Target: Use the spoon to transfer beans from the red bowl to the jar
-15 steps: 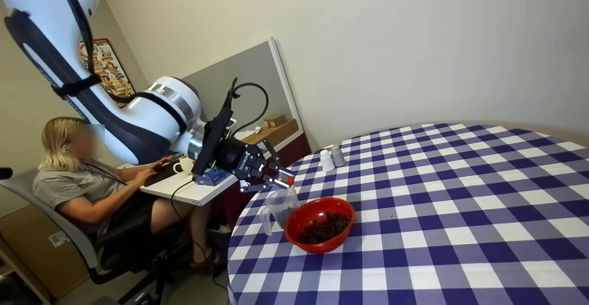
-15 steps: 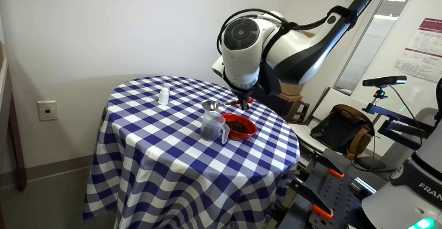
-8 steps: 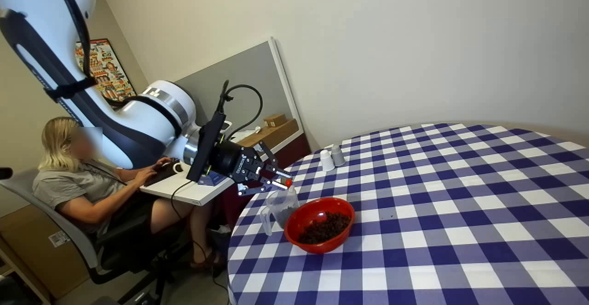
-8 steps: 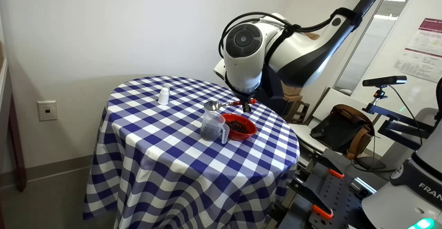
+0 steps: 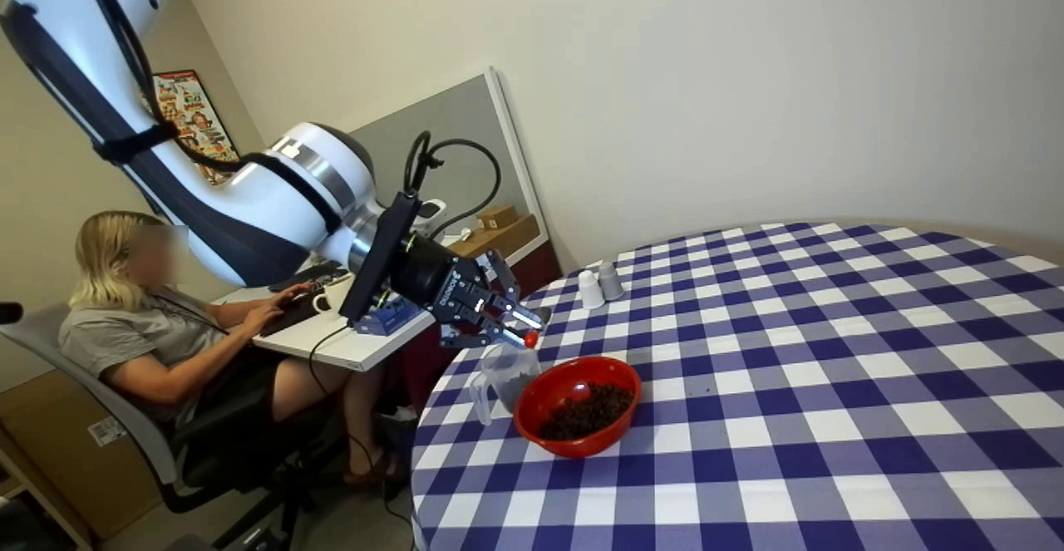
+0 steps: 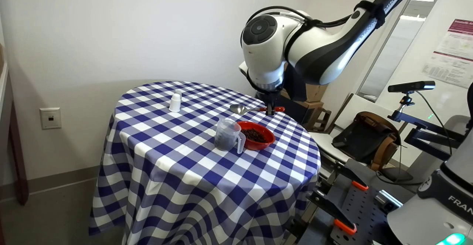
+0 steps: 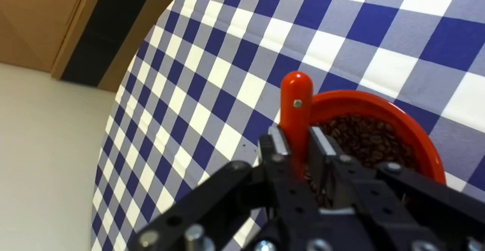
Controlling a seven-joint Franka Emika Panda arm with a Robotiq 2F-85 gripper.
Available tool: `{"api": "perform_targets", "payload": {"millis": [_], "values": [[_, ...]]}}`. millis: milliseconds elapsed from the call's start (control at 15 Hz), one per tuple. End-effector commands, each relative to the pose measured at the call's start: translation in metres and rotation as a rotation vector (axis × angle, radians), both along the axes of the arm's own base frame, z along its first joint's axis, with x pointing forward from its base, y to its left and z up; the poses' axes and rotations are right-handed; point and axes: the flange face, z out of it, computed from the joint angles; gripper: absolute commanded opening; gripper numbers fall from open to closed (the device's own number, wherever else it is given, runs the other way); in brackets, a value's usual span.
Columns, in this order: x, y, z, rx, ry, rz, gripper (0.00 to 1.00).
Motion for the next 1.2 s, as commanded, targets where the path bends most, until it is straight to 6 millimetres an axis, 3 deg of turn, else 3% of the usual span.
{"api": "perform_targets", "payload": {"millis": [0,333,667,867,1133], "values": [[0.018,-0.035,0.022,0.063,-0.020,-0.083,0.06],[0.052,-0.104,0.045,0.255,-0.063,-0.273,0.06],[0.069,-0.204,0.065,0.456,-0.087,-0.511,0.06],[0.065,-0.256,0.063,0.592,-0.080,-0.656,0.06],[0.053,-0.305,0.037,0.737,-0.063,-0.791,0.06]]}}
